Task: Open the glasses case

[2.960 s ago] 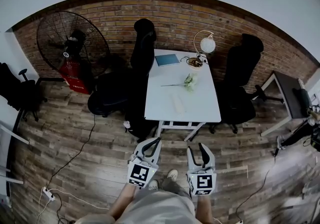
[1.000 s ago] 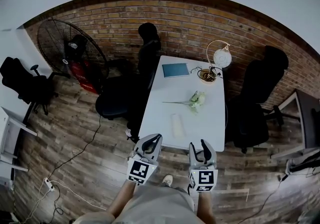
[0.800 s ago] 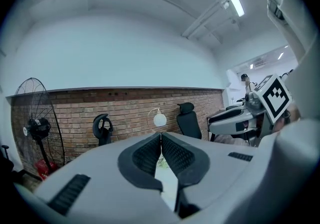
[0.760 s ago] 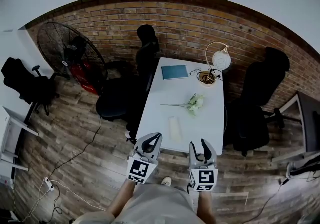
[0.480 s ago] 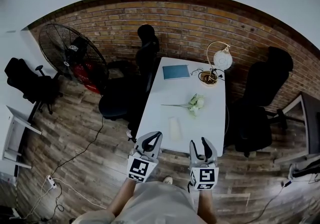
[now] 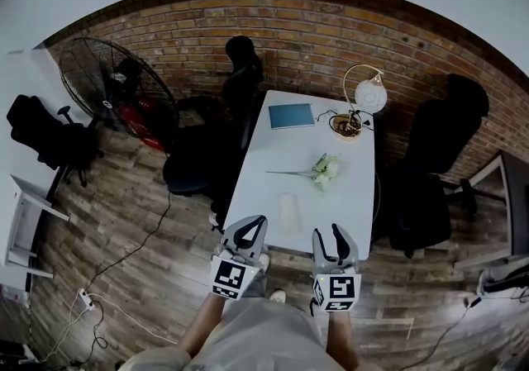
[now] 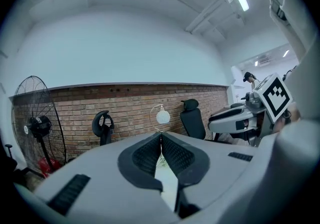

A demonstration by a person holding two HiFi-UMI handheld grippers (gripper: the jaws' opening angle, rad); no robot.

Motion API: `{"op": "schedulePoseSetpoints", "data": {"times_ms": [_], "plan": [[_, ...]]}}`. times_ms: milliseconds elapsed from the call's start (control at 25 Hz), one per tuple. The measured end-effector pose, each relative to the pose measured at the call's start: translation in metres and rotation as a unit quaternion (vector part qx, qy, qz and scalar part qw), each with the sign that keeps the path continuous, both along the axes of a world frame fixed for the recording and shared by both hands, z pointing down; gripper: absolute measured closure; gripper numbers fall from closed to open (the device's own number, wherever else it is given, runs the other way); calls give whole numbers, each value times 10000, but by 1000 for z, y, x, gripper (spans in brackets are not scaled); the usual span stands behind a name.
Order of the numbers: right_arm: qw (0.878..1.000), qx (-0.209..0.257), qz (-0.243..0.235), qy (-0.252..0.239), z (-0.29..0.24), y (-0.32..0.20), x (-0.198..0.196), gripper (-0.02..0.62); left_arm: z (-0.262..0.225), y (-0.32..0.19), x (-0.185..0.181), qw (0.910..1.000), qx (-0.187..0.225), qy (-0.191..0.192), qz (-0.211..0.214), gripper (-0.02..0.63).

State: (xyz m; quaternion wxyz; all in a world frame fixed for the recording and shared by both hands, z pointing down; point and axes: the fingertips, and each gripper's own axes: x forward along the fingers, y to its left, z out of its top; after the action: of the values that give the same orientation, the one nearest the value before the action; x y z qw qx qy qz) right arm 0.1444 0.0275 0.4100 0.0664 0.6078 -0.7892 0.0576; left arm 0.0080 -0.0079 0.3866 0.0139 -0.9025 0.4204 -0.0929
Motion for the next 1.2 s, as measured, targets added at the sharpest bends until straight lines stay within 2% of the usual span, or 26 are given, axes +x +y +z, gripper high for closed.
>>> {"op": "schedulePoseSetpoints", "data": {"times_ms": [320,720,1040,1200], "plan": [[9998,-30,168,109,0,-29,4,419,3,-36,9,9997,19,87,233,598],[9989,-98,430,167,2,-83,-10,419,5,-97,-3,9986,18,138,504,598],[9965,-380,692,262,21,-115,-23,419,24,-130,-2,9929,-37,116,1187,598],[9941,-590,864,267,38,-129,-27,419,45,-145,2,9870,-154,29,1600,598]]}}
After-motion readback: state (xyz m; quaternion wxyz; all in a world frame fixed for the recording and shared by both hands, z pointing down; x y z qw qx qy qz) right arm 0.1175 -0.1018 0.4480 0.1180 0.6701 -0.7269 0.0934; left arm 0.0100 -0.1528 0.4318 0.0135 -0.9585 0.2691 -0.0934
